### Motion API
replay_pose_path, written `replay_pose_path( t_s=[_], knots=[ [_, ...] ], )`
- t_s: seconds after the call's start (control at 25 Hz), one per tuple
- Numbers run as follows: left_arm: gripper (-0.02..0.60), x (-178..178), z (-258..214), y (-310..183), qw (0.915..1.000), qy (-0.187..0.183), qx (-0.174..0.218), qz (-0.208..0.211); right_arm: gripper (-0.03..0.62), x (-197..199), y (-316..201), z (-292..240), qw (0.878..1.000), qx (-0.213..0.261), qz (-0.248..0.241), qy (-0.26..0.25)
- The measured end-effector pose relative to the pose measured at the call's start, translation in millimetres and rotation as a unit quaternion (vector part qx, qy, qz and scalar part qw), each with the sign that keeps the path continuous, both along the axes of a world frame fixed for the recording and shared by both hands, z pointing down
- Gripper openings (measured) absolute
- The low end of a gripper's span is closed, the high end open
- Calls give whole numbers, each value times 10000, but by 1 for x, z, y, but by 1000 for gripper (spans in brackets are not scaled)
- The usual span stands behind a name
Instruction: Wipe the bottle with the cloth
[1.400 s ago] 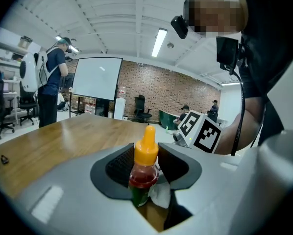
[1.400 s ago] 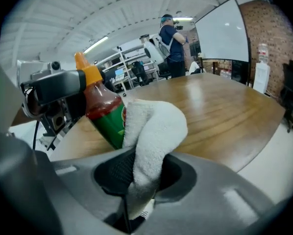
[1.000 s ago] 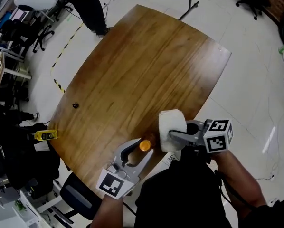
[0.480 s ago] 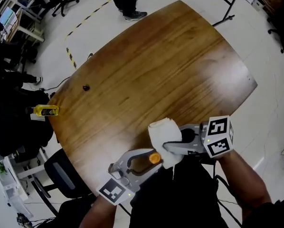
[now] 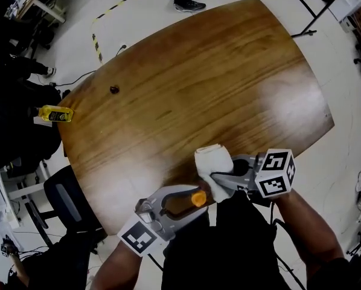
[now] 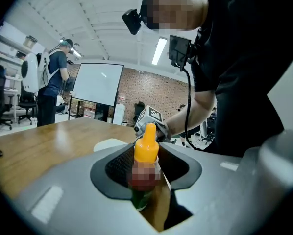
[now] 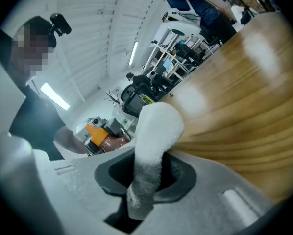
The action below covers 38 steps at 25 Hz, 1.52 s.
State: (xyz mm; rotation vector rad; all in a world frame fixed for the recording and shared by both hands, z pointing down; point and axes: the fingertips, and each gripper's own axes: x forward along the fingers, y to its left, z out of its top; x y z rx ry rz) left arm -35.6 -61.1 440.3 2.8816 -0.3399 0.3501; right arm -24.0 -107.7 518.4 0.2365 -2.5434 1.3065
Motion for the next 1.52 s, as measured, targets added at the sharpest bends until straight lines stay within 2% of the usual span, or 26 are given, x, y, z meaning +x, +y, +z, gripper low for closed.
replay_pose_path(
  t_s=[0.12,0.24,0.44,0.56,0.6,0.68,0.76,0.84,0.88,0.96,1.04,1.16,1.28,1.52],
  knots=[
    [170,0,0,0,10000,37,-11,5,71,-2,0,18,9982,262,-125,522],
    [170,-1,3,1,10000,45,-68,5,71,-6,-1,31,9906,676,-360,1137],
    [170,0,0,0,9999,94,5,-105,69,-10,0,45,9645,1342,-859,2106],
    [170,2,-2,0,9998,150,56,-140,71,-10,1,48,9510,1640,-1109,2374],
    [169,2,-2,0,9997,170,61,-147,71,-9,0,48,9512,1651,-1141,2344],
    [169,3,-2,0,9996,229,52,-163,72,-4,-10,41,9624,1480,-978,2058],
    [169,3,-2,1,9995,273,54,-173,72,3,-31,21,9825,1043,-549,1443],
    [169,4,-3,1,9993,301,82,-190,72,7,-56,-5,9978,313,-139,573],
    [169,4,-4,1,9993,309,94,-198,72,6,-66,-17,9999,-96,-13,112],
    [169,5,-4,1,9993,295,110,-212,72,-4,-79,-37,9945,-816,50,-662],
    [169,4,-4,0,9993,265,135,-236,72,-21,-82,-46,9868,-1262,-81,-1010],
    [169,7,-5,-2,9993,208,187,-263,72,-49,-69,-42,9823,-1609,-512,-806],
    [169,8,-4,-1,9992,135,265,-263,72,-69,-44,-28,9781,-1709,-1106,-431],
    [166,5,-2,1,9987,103,415,-290,72,-77,-19,-6,9739,-726,-2131,292]
  ],
)
